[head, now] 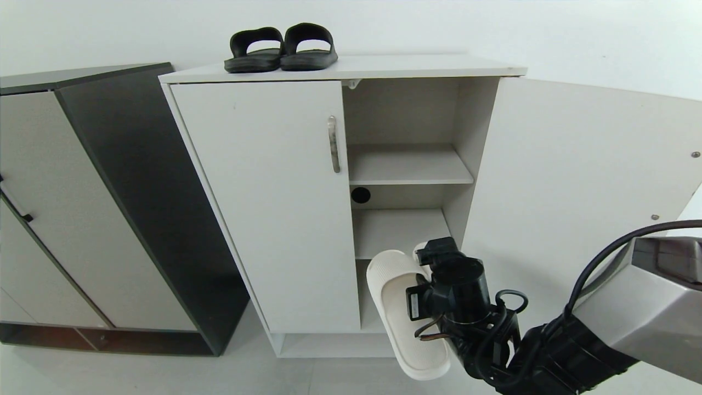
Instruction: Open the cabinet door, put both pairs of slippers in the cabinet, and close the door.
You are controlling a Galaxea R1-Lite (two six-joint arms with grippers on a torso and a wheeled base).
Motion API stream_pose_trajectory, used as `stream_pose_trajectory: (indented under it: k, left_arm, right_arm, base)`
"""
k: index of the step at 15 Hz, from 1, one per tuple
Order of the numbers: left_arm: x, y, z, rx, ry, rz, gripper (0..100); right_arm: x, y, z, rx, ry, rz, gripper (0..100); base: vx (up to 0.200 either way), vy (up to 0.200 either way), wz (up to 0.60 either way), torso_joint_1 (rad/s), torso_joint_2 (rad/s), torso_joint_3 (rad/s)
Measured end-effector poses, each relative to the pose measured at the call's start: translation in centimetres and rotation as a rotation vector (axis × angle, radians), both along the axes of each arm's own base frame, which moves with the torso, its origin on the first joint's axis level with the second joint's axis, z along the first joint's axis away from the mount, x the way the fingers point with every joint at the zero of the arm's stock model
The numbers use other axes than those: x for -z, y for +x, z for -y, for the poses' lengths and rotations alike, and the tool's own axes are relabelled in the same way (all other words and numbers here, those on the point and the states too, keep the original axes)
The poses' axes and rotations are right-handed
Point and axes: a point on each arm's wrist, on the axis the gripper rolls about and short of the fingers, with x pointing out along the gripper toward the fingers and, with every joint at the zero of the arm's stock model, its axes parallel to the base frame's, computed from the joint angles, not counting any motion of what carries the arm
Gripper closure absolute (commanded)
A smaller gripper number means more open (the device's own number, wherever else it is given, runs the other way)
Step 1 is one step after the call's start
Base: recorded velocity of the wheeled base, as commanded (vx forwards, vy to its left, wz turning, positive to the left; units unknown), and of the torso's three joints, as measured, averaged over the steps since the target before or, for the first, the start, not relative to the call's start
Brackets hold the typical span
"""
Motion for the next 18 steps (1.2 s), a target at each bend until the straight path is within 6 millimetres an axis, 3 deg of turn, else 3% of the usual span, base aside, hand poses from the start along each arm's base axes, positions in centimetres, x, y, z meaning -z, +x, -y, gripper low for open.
stream_pose_trajectory:
  k: [4, 10, 14, 18]
  left_arm:
    - [0.0, 0.0, 0.0, 0.001, -0.001, 0.0, 100]
    - [0.0, 0.0, 0.0, 0.0, -0.001, 0.0, 100]
    - [0.0, 0.0, 0.0, 0.0, -0.001, 0.0, 100]
    - [0.0, 0.0, 0.0, 0.0, -0.003, 0.0, 100]
  right_arm:
    - [1.2, 0.3, -0.2, 0.007, -0.018, -0.02, 100]
    - [1.4, 0.9, -0.3, 0.02, -0.006, -0.007, 100]
    - [0.8, 1.3, -1.1, 0.108, 0.019, 0.067, 100]
    - [-0.9, 1.2, -1.7, 0.095, 0.072, 0.247, 100]
  base:
    - [0.0, 0.0, 0.0, 0.002, 0.0, -0.121]
    - [0.0, 0.0, 0.0, 0.005, 0.0, -0.197]
    - [0.0, 0.0, 0.0, 0.006, 0.0, -0.197]
    - [0.0, 0.0, 0.0, 0.0, 0.0, -0.077]
